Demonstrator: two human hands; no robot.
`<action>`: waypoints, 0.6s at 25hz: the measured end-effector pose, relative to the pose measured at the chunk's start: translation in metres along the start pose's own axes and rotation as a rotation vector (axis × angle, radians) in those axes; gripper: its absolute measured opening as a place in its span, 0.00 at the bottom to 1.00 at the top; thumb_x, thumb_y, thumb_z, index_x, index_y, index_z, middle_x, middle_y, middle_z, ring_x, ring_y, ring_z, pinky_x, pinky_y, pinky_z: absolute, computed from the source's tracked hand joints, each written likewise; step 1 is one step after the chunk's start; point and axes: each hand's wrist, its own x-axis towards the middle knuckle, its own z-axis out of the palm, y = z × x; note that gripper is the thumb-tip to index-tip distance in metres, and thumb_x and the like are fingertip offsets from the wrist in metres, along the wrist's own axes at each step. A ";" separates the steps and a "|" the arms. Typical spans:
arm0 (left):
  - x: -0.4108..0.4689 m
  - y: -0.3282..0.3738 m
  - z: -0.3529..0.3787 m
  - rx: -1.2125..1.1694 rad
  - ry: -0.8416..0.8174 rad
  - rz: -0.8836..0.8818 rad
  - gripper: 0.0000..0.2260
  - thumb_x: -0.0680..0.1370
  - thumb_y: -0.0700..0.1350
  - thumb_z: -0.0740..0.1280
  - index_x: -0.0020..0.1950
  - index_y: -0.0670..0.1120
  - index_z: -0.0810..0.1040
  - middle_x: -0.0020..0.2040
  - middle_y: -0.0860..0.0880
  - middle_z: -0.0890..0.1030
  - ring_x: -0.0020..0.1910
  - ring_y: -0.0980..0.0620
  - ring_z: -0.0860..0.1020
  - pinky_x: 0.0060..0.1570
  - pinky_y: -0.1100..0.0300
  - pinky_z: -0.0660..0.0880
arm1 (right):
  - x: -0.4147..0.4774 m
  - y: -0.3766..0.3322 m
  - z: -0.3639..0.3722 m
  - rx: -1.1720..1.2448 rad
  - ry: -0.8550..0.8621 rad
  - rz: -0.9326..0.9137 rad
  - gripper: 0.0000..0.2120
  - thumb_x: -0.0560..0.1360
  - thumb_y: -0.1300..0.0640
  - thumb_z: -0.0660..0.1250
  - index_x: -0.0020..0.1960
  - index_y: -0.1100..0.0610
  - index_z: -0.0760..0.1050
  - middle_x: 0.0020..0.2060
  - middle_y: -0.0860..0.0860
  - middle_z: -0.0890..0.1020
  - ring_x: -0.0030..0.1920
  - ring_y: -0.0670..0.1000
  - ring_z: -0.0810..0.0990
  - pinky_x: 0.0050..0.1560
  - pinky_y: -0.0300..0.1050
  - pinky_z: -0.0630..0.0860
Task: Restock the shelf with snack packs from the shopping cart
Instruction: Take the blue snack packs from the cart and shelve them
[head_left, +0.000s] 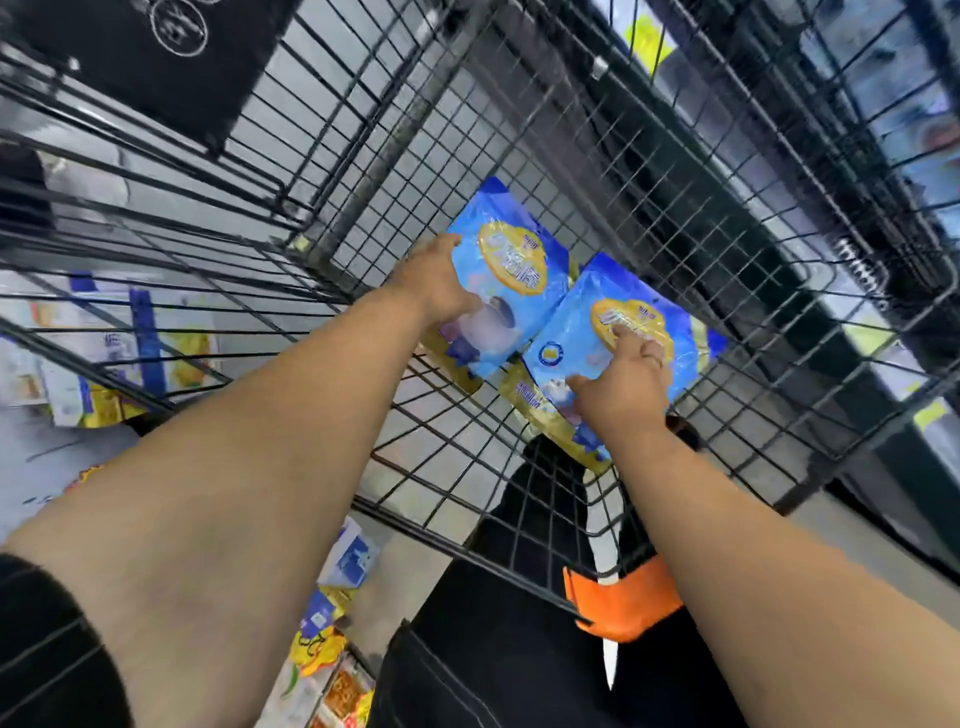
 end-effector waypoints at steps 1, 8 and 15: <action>0.006 -0.004 0.005 0.027 -0.022 -0.006 0.41 0.72 0.50 0.75 0.79 0.47 0.56 0.75 0.39 0.63 0.73 0.41 0.65 0.72 0.53 0.63 | 0.002 0.005 0.003 -0.024 0.013 0.055 0.35 0.71 0.54 0.73 0.74 0.50 0.62 0.72 0.56 0.62 0.69 0.63 0.63 0.62 0.55 0.69; 0.032 -0.019 0.017 0.047 0.002 -0.045 0.43 0.69 0.49 0.75 0.78 0.48 0.55 0.73 0.40 0.64 0.73 0.38 0.63 0.70 0.47 0.67 | 0.002 0.008 0.010 0.043 0.002 0.277 0.47 0.67 0.58 0.77 0.76 0.44 0.53 0.78 0.56 0.39 0.73 0.67 0.53 0.51 0.50 0.68; 0.031 -0.020 0.024 -0.118 -0.041 -0.081 0.40 0.70 0.45 0.76 0.76 0.45 0.57 0.65 0.43 0.77 0.63 0.42 0.76 0.62 0.51 0.73 | 0.014 0.017 0.012 0.063 0.117 0.071 0.37 0.69 0.56 0.74 0.73 0.44 0.62 0.78 0.53 0.46 0.74 0.62 0.55 0.63 0.51 0.69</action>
